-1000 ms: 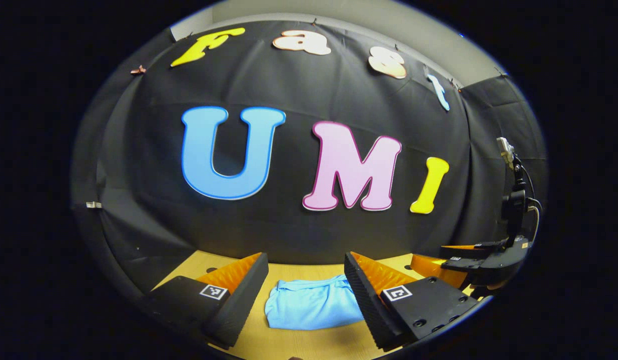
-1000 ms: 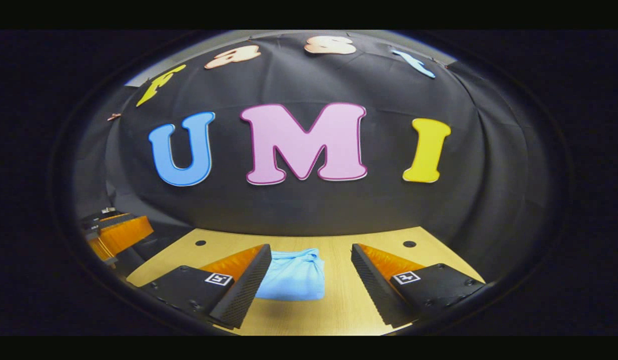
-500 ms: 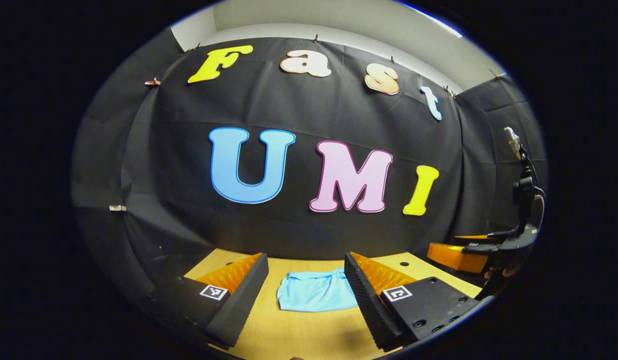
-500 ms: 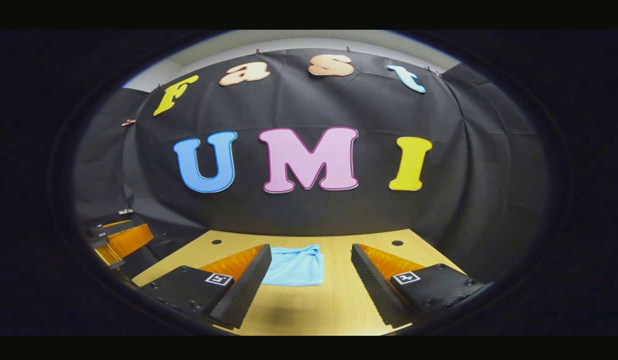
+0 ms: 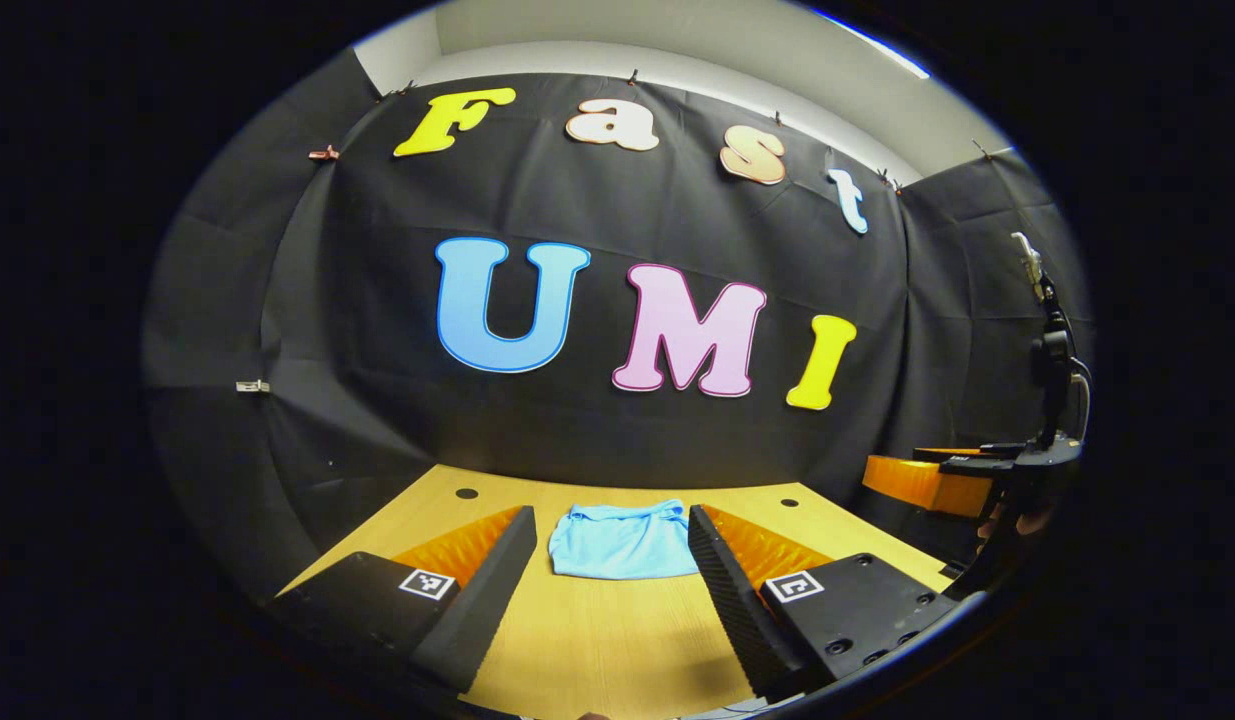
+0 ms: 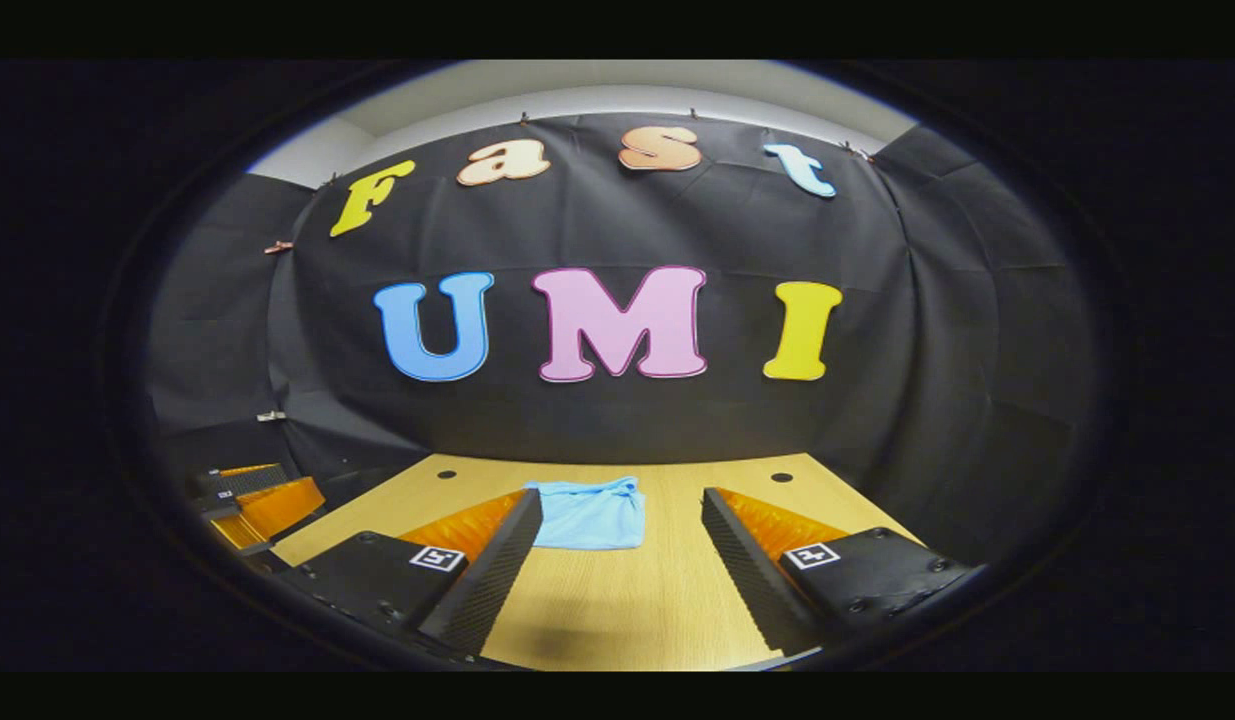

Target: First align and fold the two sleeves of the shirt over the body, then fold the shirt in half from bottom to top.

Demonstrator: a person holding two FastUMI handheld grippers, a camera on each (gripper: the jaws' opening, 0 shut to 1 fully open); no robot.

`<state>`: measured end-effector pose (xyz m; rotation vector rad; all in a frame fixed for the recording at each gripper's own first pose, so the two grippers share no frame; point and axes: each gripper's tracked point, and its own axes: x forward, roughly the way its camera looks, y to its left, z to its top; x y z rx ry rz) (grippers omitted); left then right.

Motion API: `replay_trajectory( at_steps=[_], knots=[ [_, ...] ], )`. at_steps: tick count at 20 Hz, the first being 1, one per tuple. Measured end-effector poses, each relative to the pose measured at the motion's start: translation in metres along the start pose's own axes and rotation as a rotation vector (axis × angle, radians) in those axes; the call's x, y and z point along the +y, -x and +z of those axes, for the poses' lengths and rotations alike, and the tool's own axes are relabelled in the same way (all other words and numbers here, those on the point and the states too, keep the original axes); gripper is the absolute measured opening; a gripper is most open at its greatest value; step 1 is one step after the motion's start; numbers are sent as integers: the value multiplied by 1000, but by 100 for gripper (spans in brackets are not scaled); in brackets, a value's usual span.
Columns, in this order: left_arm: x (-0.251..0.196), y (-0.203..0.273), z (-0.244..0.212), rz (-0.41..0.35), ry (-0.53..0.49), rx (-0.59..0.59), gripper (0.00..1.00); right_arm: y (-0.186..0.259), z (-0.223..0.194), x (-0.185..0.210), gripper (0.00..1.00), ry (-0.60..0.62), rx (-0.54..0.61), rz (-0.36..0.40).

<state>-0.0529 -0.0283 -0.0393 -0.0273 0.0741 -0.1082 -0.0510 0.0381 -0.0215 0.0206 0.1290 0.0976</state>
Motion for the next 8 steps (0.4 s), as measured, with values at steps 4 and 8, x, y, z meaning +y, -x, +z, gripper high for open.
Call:
replay_trajectory(
  at_steps=[4, 8],
  knots=[
    [-4, 3, 2, 0, -25, -5, 97, 8, 0, 0, 99, 1, -3, 6],
    [-6, 4, 2, 3, -53, -1, 97, 9, -3, 2, 99, 0, 2, 8]
  ],
)
